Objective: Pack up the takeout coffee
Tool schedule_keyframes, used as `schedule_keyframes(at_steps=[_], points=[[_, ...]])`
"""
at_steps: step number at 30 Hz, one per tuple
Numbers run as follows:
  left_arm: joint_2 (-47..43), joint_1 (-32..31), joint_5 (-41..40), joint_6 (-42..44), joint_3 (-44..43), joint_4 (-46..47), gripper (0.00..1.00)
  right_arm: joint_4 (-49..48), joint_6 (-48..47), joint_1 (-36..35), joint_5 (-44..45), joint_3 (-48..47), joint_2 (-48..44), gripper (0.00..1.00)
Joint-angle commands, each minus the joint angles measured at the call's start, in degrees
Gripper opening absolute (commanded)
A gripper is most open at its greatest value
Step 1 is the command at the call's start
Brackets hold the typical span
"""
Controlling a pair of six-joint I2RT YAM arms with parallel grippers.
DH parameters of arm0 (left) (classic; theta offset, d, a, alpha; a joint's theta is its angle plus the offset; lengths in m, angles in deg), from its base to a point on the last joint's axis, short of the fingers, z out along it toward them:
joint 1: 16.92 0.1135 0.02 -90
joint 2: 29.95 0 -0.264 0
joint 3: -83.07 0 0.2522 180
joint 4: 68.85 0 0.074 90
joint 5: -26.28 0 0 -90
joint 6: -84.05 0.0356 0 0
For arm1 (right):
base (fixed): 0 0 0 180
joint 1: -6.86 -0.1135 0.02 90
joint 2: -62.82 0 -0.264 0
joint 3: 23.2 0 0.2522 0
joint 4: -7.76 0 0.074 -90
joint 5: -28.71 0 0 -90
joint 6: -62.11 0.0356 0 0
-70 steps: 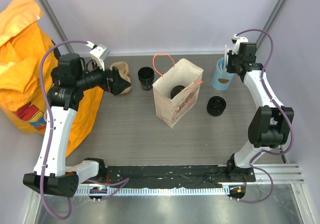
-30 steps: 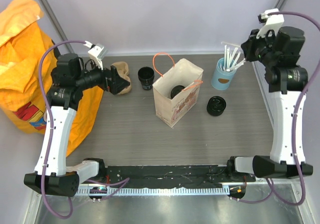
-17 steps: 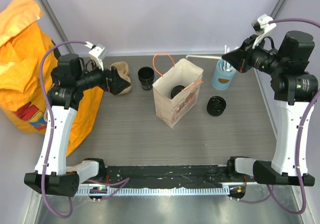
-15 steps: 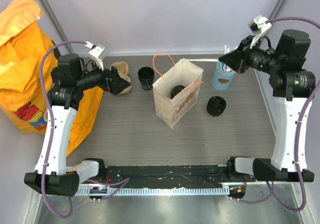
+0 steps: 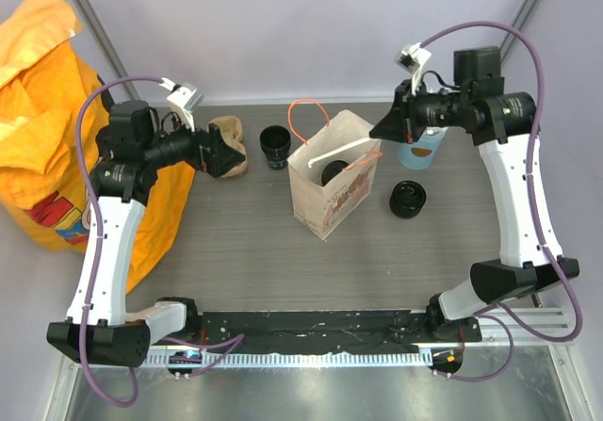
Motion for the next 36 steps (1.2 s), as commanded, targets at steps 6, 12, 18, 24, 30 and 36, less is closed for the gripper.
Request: schedule_keyframes(at_steps=[6, 12, 18, 24, 30, 36], points=[[-0.08, 1.57, 2.06, 0.69, 0.76, 3.05, 1.00, 8.01, -5.95, -7.54, 9.19, -9.66, 9.85, 0.12], [0.10, 1.92, 3.03, 0.16, 1.29, 3.84, 1.00, 9.78, -6.83, -11.23, 12.10, -13.79, 15.04, 0.15], [0.36, 2.10, 3.38, -0.19, 1.47, 4.11, 1.00, 10.39, -6.75, -15.01, 13.76, -16.08, 18.56, 0.17], [0.36, 2.28, 3.73, -0.37, 1.73, 4.46, 1.00, 10.22, -7.18, -20.46, 19.38, -16.52, 19.71, 0.19], [0.27, 2.36, 3.82, -0.54, 1.91, 4.64, 1.00, 7.94, -8.59, -26.09, 29.05, -14.76, 19.44, 0.19], [0.01, 2.54, 3.99, -0.81, 2.17, 4.90, 1.00, 6.17, -9.82, -30.92, 36.62, -13.36, 20.15, 0.27]])
